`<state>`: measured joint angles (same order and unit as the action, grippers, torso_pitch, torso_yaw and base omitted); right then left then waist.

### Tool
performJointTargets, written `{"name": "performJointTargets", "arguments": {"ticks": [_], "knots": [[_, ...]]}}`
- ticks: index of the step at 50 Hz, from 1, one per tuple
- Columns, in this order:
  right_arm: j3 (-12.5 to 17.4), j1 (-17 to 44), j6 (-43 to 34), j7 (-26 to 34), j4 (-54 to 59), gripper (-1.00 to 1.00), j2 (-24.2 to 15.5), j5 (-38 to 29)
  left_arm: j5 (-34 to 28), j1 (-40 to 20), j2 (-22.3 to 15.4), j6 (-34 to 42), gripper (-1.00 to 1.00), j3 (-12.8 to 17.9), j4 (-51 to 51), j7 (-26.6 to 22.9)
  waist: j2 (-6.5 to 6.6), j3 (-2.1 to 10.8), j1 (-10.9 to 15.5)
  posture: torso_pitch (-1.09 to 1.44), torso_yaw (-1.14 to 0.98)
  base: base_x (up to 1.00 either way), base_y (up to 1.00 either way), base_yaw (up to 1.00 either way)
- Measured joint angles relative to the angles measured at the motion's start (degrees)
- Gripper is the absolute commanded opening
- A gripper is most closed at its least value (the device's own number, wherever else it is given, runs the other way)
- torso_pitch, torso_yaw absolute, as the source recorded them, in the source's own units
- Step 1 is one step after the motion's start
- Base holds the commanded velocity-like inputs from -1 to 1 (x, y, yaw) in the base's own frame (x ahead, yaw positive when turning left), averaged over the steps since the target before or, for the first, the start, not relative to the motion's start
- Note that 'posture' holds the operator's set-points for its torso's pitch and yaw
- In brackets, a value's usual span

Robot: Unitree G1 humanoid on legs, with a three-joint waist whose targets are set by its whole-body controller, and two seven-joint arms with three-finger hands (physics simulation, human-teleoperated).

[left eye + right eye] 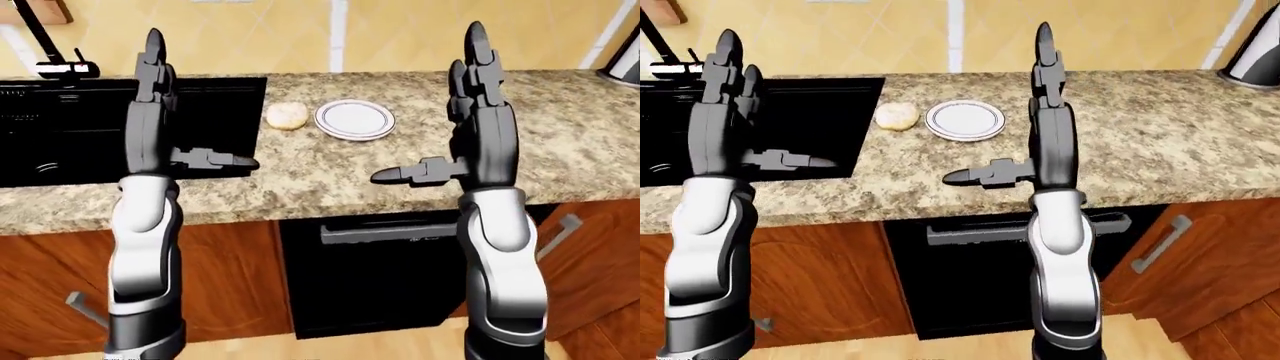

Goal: Place the pastries on the plates.

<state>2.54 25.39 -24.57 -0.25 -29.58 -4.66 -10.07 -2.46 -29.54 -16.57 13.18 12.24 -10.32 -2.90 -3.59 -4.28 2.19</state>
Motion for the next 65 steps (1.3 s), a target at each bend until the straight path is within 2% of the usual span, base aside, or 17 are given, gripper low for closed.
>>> {"name": "performJointTargets", "arguments": {"ticks": [1, 2, 6, 10, 12, 19, 24, 26, 29, 30, 34, 38, 46, 50, 58, 61, 65], "knots": [[0.2, 0.1, 0.1, -0.1, -0.2, 1.0, -0.1, -0.1, 0.0, -0.3, 0.0, -0.2, 1.0, -0.2, -0.1, 0.0, -1.52, 0.19, -0.7, 0.0, 0.0, 0.29, 0.0, 0.79], [0.4, 0.0, 0.3, -0.2, -0.2, 1.0, -0.4, -0.1, -0.1, -0.3, 0.5, -0.5, 1.0, -0.4, -0.3, 0.0, -1.77, 0.27, -1.6, 0.0, 0.0, 0.3, 0.0, 0.79], [0.9, -0.9, 0.3, -0.4, 0.3, 1.0, -0.2, -0.2, 0.0, 0.8, 0.9, -0.4, 1.0, -1.8, 0.9, -0.7, -1.09, 0.95, -1.1, 0.0, 0.0, 0.3, 0.0, 0.79], [0.4, 0.9, 0.2, -0.8, 1.3, 1.0, -0.1, 0.0, -0.3, -0.3, 0.2, -0.2, 1.0, 0.0, 0.4, -0.3, 2.23, 1.62, -1.9, 0.0, 0.0, 0.04, 0.0, 0.06], [0.7, 1.5, -0.1, -1.0, 1.7, 1.0, -0.2, 0.4, -0.4, -1.2, 0.1, -0.3, 1.0, 0.0, -0.1, -0.1, 5.06, 1.99, -2.7, 0.0, 0.0, 0.0, 0.0, 0.0], [0.3, 1.0, -1.9, -2.0, 2.9, 1.0, 0.1, 2.1, -0.4, 0.7, 0.4, 1.1, 1.0, -0.6, 2.2, -0.6, 5.06, 0.69, -1.6, 0.0, 0.0, 0.11, 0.0, 0.0], [1.6, 0.9, -1.2, -3.2, 0.5, 1.0, -0.7, 2.8, -0.4, -0.5, 0.0, 0.6, 1.0, -0.3, -0.4, -0.5, 5.28, 1.36, -1.3, 0.0, 0.0, 0.39, -0.32, 0.0], [1.3, 1.3, -0.5, -3.4, -0.1, 1.0, -0.8, 2.5, -0.4, -0.9, -0.1, -0.5, 1.0, -0.2, -1.1, -0.4, 4.36, 1.61, -0.7, 0.0, 0.0, 0.47, -0.21, 0.0], [0.6, 1.8, 0.2, -3.2, -0.6, 1.0, -0.6, 2.3, -0.5, -1.4, -0.2, -1.4, 1.0, 0.0, -1.2, -0.2, 0.31, 1.93, -0.3, 0.0, 0.0, 0.14, 0.0, 0.0], [0.8, 1.7, 0.4, -3.3, -0.4, 1.0, -0.8, 2.2, -0.4, -1.2, 0.2, -1.7, 1.0, -0.2, -1.3, -0.2, -0.07, 2.09, -0.9, 0.0, 0.0, 0.0, 0.0, 0.0], [1.6, -0.1, -1.9, -3.4, 2.1, 1.0, -0.9, 1.3, -0.3, 0.6, 1.1, -0.8, 1.0, -2.2, 1.4, -0.9, 1.61, 0.24, -1.9, 0.0, 0.0, 0.0, 0.0, 0.0], [1.3, 0.1, -3.2, -2.8, 1.9, 1.0, -0.8, 0.8, -0.3, 0.4, 0.8, 0.4, 1.0, -1.6, 1.7, -1.1, 5.69, 0.71, -2.6, 0.0, 0.0, 0.03, 0.0, 0.0], [0.0, 0.3, -1.1, -1.6, 0.7, 1.0, -0.2, 0.4, -0.9, 0.0, 0.1, -0.2, 1.0, 0.1, -0.2, -0.3, 4.78, 1.93, -1.7, 0.0, 0.0, 0.19, 0.0, 0.0], [1.2, 0.7, -0.1, -2.1, 0.0, 1.0, -0.4, 0.5, -1.0, -1.4, 0.0, -1.0, 1.0, -0.5, -1.5, -0.5, 1.56, 2.51, -1.5, 0.0, 0.0, 0.02, 0.0, 0.0], [1.7, 0.0, -2.8, -2.7, 2.3, 1.0, -0.8, 1.0, -1.1, 0.0, 0.9, 1.1, 1.0, -2.0, 2.0, -1.3, 6.01, 0.64, -2.5, 0.0, 0.0, 0.08, 0.0, 0.0], [1.3, -0.1, -2.5, -2.5, 1.8, 1.0, -0.8, 0.8, -1.2, -0.3, 0.6, 0.8, 1.0, -1.4, 0.6, -1.3, 6.49, 1.09, -2.4, 0.0, 0.0, 0.2, 0.0, 0.0], [0.4, 0.4, -1.3, -2.2, 0.5, 1.0, -0.2, 0.9, -1.3, -0.6, 0.0, -0.3, 1.0, -0.1, -1.0, -0.8, 4.79, 2.36, -1.8, 0.0, 0.0, 0.1, 0.0, 0.0]]}}
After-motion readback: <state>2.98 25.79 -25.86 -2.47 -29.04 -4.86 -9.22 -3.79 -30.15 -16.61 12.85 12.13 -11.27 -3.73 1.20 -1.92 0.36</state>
